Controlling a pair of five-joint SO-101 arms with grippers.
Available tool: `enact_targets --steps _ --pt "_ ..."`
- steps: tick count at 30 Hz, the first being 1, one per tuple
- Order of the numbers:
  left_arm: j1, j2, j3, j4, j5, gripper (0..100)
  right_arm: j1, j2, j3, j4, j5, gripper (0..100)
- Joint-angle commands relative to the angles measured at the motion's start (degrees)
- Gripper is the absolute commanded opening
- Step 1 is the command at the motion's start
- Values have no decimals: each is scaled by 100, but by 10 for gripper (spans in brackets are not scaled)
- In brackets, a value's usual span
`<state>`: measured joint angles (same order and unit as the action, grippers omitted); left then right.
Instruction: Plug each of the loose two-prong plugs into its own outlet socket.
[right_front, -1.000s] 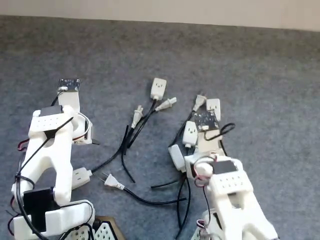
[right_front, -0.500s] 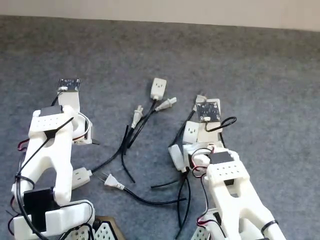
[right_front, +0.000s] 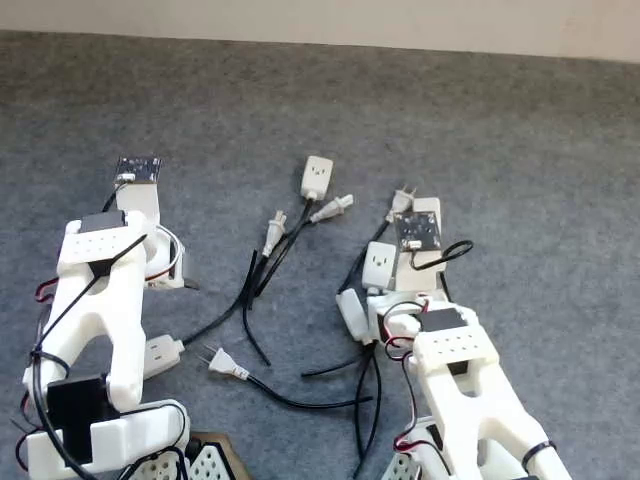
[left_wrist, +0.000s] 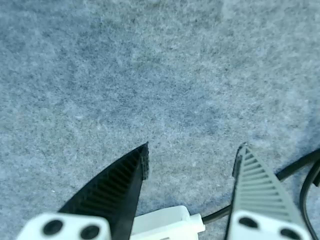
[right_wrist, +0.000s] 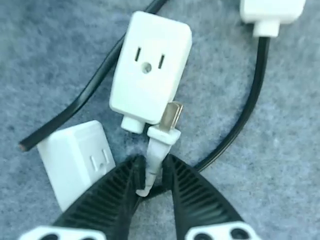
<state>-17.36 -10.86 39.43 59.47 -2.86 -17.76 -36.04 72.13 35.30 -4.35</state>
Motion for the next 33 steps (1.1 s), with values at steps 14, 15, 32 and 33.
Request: enact_targets --steps 14,15,32,33 --pt "92 -22 -40 -185 35 277 2308 4 -4690 3969 4018 6" --pt "92 -22 -40 -185 35 277 2404 4 -4646 3996 4369 6" --pt "92 -22 -22 -149 35 277 2193 1305 -1552 910 4281 6" --pt "92 -22 -22 -149 35 277 2185 1305 -1552 910 4229 7"
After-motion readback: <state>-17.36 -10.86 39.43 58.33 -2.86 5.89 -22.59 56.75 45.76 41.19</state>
